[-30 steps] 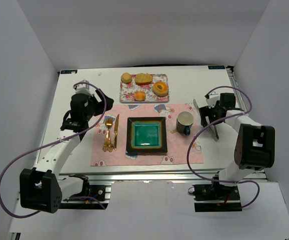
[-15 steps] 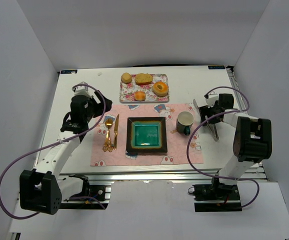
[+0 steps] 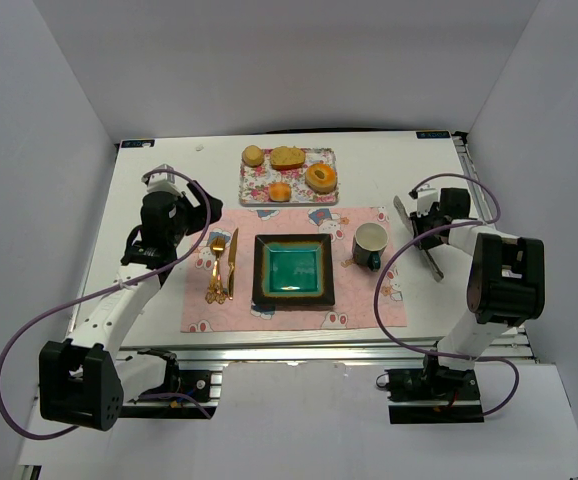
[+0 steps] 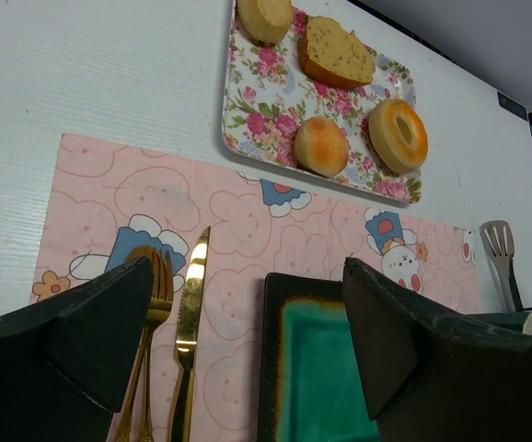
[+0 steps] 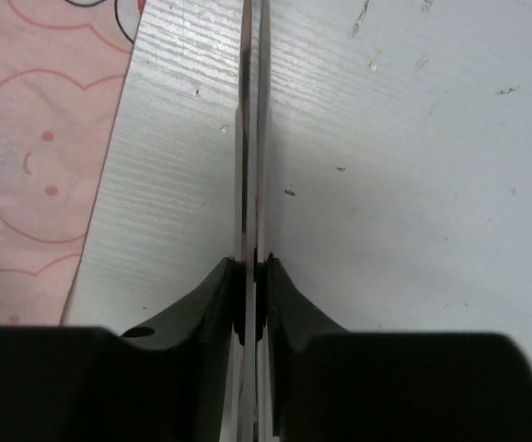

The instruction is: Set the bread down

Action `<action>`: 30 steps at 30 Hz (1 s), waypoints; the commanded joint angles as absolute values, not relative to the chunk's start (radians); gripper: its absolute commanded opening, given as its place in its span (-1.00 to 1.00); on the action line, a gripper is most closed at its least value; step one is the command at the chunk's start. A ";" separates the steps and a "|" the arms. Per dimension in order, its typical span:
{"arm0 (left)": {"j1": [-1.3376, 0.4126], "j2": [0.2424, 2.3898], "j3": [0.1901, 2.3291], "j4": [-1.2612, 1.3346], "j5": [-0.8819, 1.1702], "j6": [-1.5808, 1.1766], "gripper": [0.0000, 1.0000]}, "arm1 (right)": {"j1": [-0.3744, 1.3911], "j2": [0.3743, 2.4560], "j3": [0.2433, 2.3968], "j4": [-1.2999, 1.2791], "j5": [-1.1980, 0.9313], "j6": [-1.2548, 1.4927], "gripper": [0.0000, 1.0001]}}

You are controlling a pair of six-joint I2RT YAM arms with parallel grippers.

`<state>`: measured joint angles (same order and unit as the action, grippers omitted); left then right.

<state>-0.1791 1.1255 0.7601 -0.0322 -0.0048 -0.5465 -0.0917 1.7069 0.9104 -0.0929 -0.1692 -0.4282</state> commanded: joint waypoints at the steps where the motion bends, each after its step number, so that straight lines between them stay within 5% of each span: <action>1: -0.184 1.117 0.765 -0.015 -0.017 -0.545 0.85 | -0.103 1.674 0.946 -0.178 -0.187 -0.476 -0.61; 16: -0.183 1.101 0.770 -0.014 -0.023 -0.560 0.86 | 0.038 1.733 1.497 -0.370 -0.402 -0.488 -0.21; 30: -0.183 1.045 0.759 -0.035 -0.057 -0.587 0.86 | 0.156 1.951 1.744 -0.387 -0.402 -0.479 -0.09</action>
<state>-0.1791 1.0904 0.7601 -0.0307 -0.0326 -0.5762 0.1486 1.9465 1.6745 -0.3847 -0.3931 -0.4808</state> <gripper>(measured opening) 0.930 0.453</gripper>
